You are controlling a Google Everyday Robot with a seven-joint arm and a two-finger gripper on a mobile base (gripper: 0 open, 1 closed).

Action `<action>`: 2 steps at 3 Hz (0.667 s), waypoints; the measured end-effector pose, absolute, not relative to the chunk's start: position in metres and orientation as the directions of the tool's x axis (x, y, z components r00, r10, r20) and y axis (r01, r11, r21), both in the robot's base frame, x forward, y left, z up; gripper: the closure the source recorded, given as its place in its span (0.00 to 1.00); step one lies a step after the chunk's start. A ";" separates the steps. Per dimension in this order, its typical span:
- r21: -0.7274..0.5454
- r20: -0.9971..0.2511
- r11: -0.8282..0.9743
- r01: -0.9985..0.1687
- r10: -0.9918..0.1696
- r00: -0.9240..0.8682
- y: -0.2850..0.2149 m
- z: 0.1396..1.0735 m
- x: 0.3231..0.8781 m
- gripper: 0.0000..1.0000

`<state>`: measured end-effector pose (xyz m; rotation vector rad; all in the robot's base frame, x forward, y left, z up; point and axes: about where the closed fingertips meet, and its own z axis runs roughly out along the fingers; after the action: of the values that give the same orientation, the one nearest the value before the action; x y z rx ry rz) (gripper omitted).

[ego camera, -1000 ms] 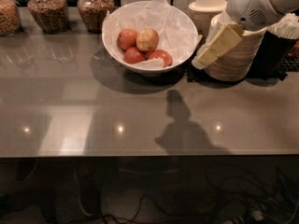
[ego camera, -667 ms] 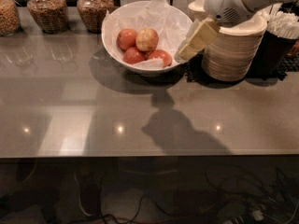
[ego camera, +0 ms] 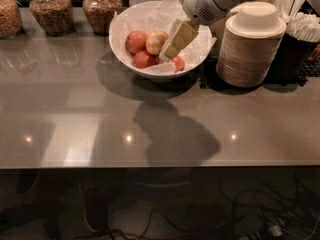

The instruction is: Pick apple from white bowl

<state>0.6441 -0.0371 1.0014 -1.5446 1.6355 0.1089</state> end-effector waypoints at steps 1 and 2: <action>-0.485 -0.619 0.241 -0.841 -0.773 0.136 -0.039 0.989 0.657 0.00; -0.488 -0.633 0.254 -0.835 -0.762 0.138 -0.036 0.972 0.682 0.00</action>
Offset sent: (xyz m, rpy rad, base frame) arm 0.0708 0.0008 -0.0494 0.0499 -0.0344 -0.0292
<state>0.6823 -0.0356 0.9722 -1.5100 1.6235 0.1023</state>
